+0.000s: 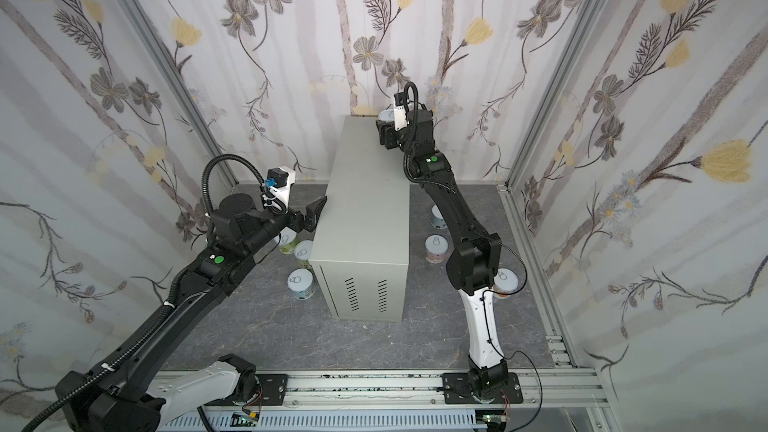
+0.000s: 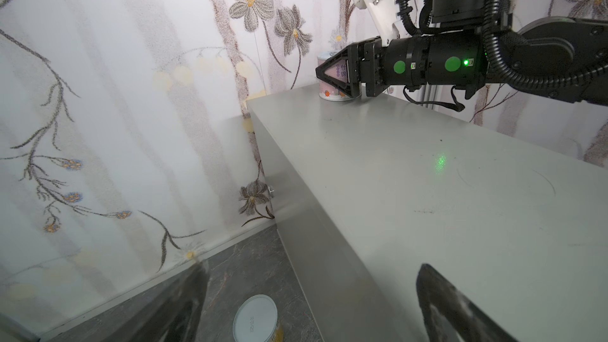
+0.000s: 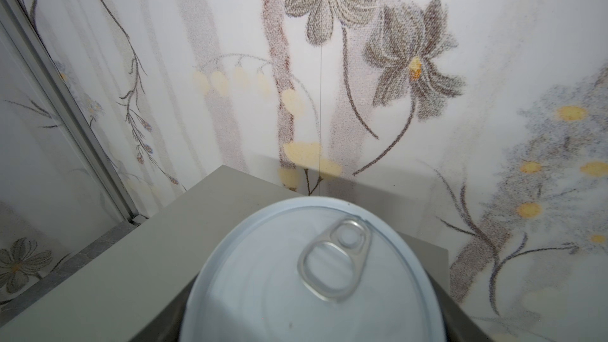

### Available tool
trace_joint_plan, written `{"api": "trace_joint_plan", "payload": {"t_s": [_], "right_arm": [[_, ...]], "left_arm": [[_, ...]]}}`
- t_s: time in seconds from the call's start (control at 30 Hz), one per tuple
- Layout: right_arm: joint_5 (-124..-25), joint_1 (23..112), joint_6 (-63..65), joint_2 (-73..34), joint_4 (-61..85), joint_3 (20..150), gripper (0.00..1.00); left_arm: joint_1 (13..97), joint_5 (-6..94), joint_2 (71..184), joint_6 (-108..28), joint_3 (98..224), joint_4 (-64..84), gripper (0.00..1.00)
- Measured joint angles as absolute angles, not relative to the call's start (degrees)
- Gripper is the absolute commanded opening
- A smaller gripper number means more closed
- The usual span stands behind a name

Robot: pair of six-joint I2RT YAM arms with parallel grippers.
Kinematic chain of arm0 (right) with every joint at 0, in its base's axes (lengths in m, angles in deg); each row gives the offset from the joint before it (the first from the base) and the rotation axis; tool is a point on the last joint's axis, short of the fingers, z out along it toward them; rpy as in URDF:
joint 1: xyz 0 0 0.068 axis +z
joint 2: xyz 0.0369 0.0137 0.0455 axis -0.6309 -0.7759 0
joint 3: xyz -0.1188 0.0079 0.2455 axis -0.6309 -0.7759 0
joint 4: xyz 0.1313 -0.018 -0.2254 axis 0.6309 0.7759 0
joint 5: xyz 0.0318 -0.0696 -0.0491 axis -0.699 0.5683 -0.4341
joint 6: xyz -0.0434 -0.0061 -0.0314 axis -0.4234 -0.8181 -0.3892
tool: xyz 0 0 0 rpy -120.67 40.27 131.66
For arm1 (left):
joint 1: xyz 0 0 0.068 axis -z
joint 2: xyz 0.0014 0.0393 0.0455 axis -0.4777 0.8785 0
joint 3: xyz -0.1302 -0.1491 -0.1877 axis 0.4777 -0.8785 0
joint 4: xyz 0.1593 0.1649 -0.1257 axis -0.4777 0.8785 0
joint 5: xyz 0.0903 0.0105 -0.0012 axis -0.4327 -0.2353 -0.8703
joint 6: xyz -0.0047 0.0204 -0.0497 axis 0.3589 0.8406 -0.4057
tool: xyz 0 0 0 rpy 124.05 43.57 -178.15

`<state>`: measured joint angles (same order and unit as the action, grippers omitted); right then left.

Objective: Place and organize the canned foods onto the counter

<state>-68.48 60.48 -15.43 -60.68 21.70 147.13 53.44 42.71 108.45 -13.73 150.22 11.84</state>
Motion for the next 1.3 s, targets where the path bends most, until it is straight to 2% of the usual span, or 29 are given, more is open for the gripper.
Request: {"api": "trace_joint_plan", "payload": {"t_s": [0.23,0.33,0.4,0.57,0.77,1.1,1.2,1.3], "right_arm": [[-68.5,60.48,-15.5,-60.79,21.51,147.1,0.57],[-68.5,60.5,-15.63,-60.84,21.44,147.1,0.61],[-68.5,60.5,-15.72,-60.84,21.4,146.99,0.67],[-68.54,60.52,-15.89,-59.2,19.01,143.43,0.74],[-68.59,60.54,-15.92,-57.45,20.63,140.46,0.88],[-70.07,60.59,-16.24,-56.99,21.22,140.15,0.93],[-70.53,60.59,-16.4,-56.88,21.51,140.13,0.98],[-71.25,60.63,-16.51,-56.57,22.01,140.02,1.0]], "left_arm": [[53.57,42.47,105.35,-13.55,148.36,13.76,1.0],[53.59,41.77,103.93,-13.55,147.29,14.42,1.0],[53.57,41.33,103.4,-13.58,146.94,14.92,1.0],[53.57,40.61,102.96,-13.58,146.72,16.23,1.0],[53.31,40.13,100.84,-13.64,145.17,16.93,1.0],[52.19,40.26,98.92,-15.21,142.09,18.26,1.0],[51.89,40.28,98.77,-15.39,142.07,18.72,1.0],[51.43,40.19,98.0,-15.8,141.24,19.14,1.0]]}}
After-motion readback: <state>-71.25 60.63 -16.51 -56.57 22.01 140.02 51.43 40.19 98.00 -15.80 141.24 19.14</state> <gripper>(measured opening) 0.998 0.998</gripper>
